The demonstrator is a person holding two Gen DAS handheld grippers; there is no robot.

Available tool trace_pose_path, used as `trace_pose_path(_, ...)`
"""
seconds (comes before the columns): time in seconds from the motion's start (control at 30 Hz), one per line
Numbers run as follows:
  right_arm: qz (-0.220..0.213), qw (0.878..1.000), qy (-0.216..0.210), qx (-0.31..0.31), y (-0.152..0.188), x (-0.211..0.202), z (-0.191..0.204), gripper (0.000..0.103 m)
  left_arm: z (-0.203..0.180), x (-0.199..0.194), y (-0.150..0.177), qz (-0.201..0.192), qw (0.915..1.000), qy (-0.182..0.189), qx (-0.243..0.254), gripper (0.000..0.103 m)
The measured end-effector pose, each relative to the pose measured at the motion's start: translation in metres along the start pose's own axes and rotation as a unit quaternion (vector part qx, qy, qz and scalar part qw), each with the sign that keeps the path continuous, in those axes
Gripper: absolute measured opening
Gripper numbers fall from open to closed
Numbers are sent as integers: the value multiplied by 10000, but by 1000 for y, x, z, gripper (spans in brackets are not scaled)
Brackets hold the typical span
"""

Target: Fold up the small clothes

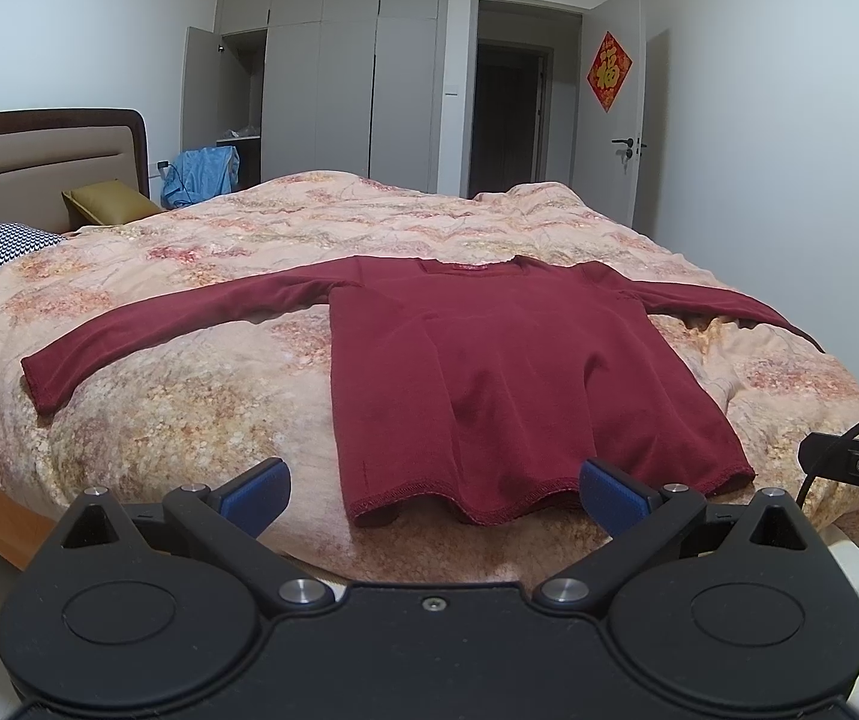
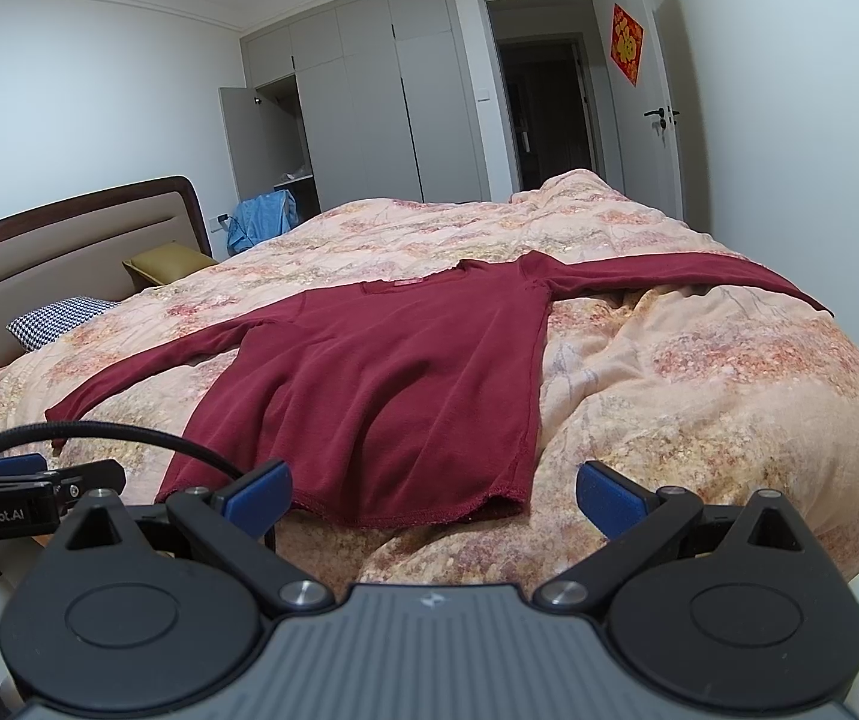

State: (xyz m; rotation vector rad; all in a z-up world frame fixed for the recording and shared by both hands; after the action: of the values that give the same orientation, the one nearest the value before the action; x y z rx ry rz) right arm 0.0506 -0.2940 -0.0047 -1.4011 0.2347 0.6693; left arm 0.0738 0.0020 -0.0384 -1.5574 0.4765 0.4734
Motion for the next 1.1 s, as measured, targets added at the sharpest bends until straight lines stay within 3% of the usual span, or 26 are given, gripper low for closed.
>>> trace_pose_path(0.27,47,10000,2,19,1,7,-4,103,-2,3,-4,111,9998,175,-16,102)
trace_pose_path(0.47,566,9978,-354,53,-3,25,-16,103,-7,30,-28,376,9983,416,179,102)
trace_pose_path(0.67,839,9947,487,-328,-20,54,-56,103,-6,68,-78,373,9985,309,257,102)
trace_pose_path(0.87,809,9886,1212,-378,-58,82,-98,103,-13,126,-135,440,9966,-157,685,102)
trace_pose_path(1.1,469,9854,1620,210,-107,130,-160,103,-27,212,-186,738,9962,118,444,102)
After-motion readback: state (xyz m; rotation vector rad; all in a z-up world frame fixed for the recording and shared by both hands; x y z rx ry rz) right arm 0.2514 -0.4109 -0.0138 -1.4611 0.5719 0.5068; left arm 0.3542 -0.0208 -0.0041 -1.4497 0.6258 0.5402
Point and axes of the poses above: each gripper's, at about its wrist camera, not at the fingertips, and x roughly the way its jaws point, z to its left, y to its underside, the point moved 8 cm from there along x, roughly the way its jaws point, and after that the axes turned 10 degrees about z, right-handed, at the moved point
